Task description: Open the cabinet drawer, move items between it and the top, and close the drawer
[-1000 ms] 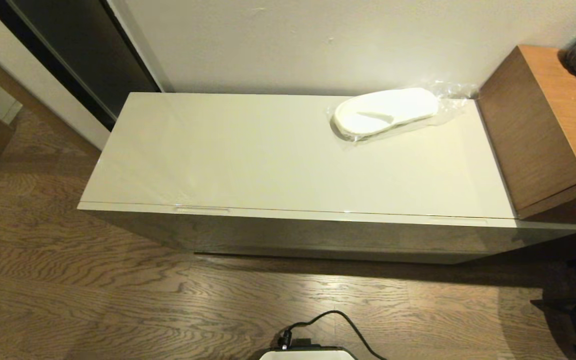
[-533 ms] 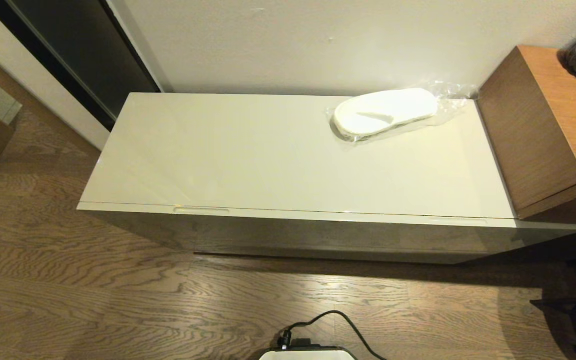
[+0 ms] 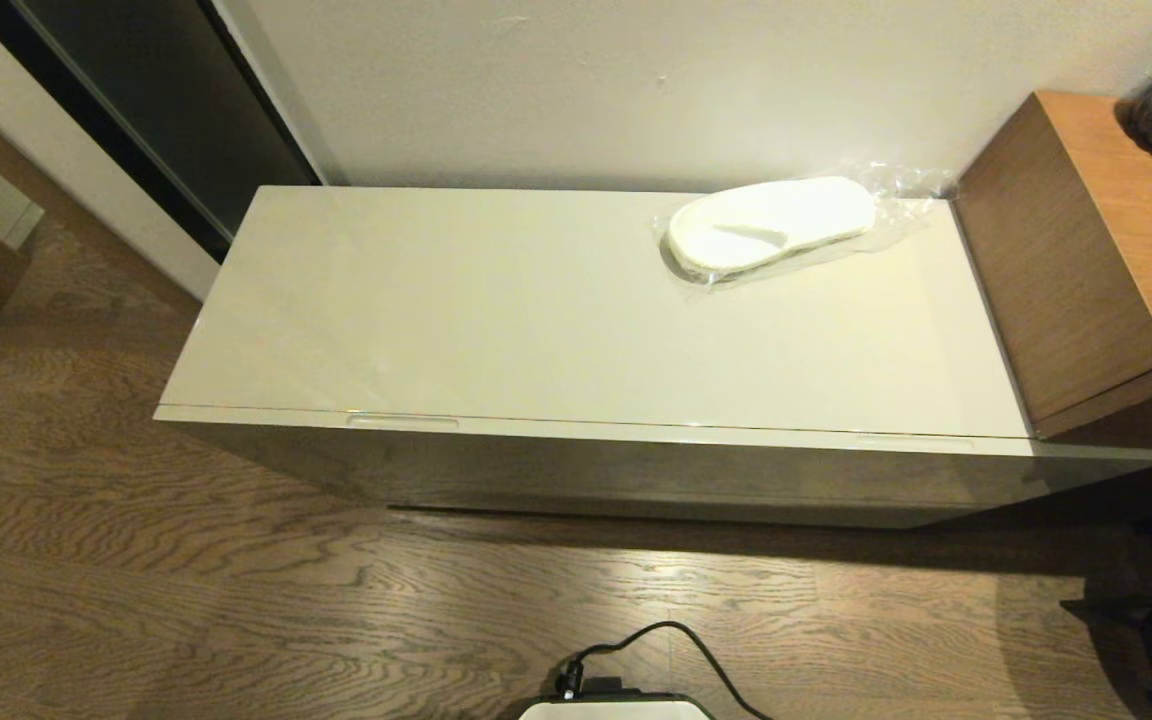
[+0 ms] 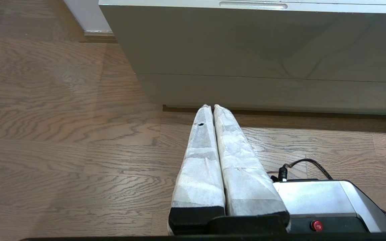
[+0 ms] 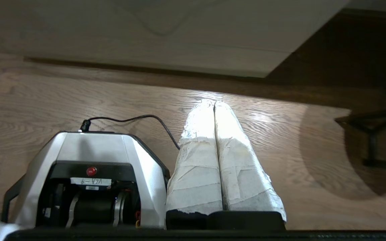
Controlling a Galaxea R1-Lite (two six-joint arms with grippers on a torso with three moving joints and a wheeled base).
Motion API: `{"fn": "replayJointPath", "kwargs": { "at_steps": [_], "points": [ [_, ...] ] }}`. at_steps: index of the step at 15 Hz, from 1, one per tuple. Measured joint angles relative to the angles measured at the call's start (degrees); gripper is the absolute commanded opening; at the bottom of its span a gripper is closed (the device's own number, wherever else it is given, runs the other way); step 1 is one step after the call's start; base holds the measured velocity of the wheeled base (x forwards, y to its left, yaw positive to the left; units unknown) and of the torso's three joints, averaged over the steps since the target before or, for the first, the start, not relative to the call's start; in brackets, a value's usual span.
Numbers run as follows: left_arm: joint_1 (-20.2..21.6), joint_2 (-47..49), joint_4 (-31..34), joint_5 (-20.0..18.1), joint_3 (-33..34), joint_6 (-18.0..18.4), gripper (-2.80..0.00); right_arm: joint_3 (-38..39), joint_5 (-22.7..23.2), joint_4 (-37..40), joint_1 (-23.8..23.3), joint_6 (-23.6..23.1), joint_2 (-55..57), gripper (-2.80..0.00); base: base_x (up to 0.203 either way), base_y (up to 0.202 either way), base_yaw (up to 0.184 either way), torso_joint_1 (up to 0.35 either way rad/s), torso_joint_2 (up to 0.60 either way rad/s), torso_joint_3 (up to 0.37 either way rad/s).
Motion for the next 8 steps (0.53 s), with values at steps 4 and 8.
{"fn": "replayJointPath", "kwargs": {
  "at_steps": [4, 8],
  "points": [
    [-0.1, 0.0, 0.0, 0.0, 0.0, 0.0, -2.8, 14.9, 0.2, -20.7, 0.0, -0.7, 0.0, -2.8, 0.0, 0.0, 0.0, 0.0, 0.0, 0.0],
    [0.0, 0.0, 0.0, 0.0, 0.0, 0.0, -2.8, 19.7, -1.1, -28.2, 0.0, -1.0, 0.0, -2.8, 0.0, 0.0, 0.0, 0.0, 0.0, 0.0]
  ]
}}
